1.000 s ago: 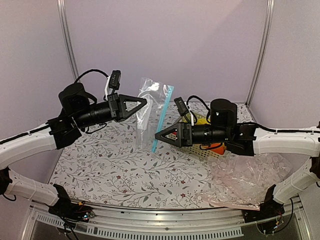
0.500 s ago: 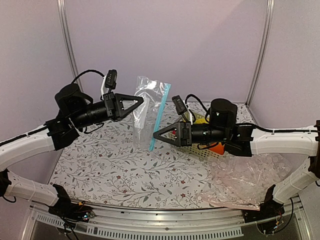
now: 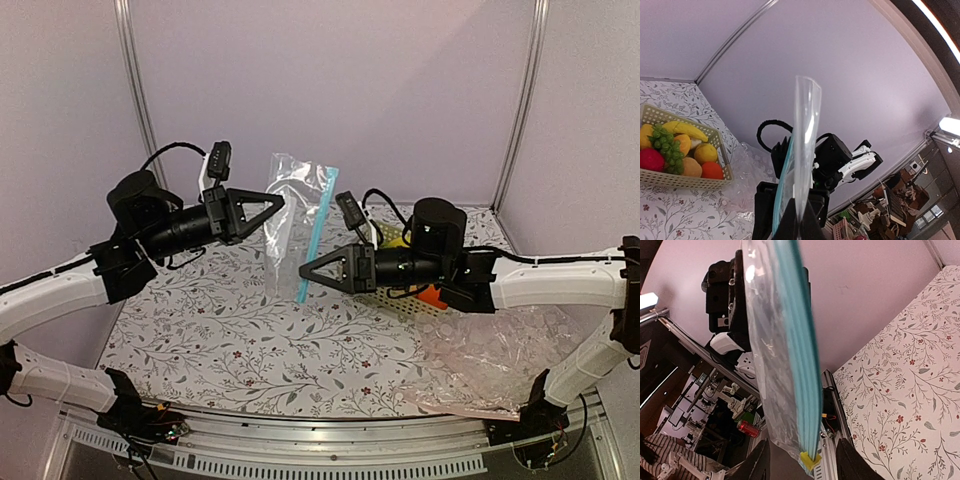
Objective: Place the food in the zip-top bag and seal the zipper
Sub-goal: Pass from the left arm to the right
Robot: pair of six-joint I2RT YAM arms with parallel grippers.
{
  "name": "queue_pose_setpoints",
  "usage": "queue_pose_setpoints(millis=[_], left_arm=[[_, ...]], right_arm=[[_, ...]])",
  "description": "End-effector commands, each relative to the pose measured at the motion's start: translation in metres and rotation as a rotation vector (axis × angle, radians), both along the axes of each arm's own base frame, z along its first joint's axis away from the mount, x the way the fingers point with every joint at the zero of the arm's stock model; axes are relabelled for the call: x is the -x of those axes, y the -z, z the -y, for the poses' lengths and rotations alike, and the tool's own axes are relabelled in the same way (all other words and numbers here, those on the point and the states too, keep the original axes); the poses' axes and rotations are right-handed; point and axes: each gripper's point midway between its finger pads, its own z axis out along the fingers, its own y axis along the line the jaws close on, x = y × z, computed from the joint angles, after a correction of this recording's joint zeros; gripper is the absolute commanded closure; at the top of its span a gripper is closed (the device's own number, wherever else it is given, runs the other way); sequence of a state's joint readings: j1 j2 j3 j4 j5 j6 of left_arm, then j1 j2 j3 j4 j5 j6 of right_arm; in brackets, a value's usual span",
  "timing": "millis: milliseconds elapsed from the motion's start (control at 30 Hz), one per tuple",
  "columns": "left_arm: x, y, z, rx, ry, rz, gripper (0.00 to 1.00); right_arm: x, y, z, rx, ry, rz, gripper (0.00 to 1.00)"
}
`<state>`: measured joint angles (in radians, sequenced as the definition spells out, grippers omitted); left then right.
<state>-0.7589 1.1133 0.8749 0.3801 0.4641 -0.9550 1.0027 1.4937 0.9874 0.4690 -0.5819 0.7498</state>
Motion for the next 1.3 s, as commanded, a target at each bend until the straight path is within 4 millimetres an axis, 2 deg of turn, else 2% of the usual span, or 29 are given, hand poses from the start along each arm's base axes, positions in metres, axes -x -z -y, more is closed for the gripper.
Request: queue_pose_setpoints(millis=[0,333,633,733,800,833,867,967,1033,1133,1267], left_arm=[[-0.003,0.001,-0.008,-0.001,-0.021,0.0,0.98],[-0.008,0.008,-0.014,-0.016,-0.047,-0.018,0.99],[-0.012,0.013,-0.018,-0.024,-0.067,-0.026,0.99],[-0.018,0.022,-0.02,-0.048,-0.1,-0.038,0.96],[-0.023,0.032,-0.022,-0.087,-0.13,-0.049,0.82],[-0.025,0.042,-0.023,-0.132,-0.147,-0.055,0.57],[-0.029,0.047,-0.025,-0.158,-0.17,-0.057,0.38],[-0.036,0.077,-0.034,-0.306,-0.237,-0.08,0.12],[-0.036,0.096,-0.041,-0.406,-0.263,-0.072,0.04],[-0.031,0.117,-0.046,-0.551,-0.304,0.004,0.03],[-0.005,0.118,-0.037,-0.654,-0.323,0.194,0.03]], right_arm=[[0.007,-0.012,-0.005,-0.041,-0.035,0.023,0.56],[0.014,-0.029,0.0,-0.1,-0.055,0.022,0.71],[0.013,-0.022,0.0,-0.08,-0.035,0.003,0.87],[0.007,-0.019,0.001,-0.055,0.003,-0.013,0.92],[0.001,-0.017,0.003,-0.035,0.045,-0.019,0.92],[-0.002,-0.016,0.005,-0.021,0.069,-0.017,0.92],[-0.007,-0.013,0.007,0.004,0.101,-0.021,0.92],[-0.022,-0.004,0.017,0.094,0.212,-0.016,0.94],[-0.029,0.0,0.023,0.148,0.268,-0.017,0.94],[-0.037,0.0,0.029,0.188,0.32,-0.026,0.94],[-0.041,-0.004,0.027,0.217,0.341,-0.054,0.94]])
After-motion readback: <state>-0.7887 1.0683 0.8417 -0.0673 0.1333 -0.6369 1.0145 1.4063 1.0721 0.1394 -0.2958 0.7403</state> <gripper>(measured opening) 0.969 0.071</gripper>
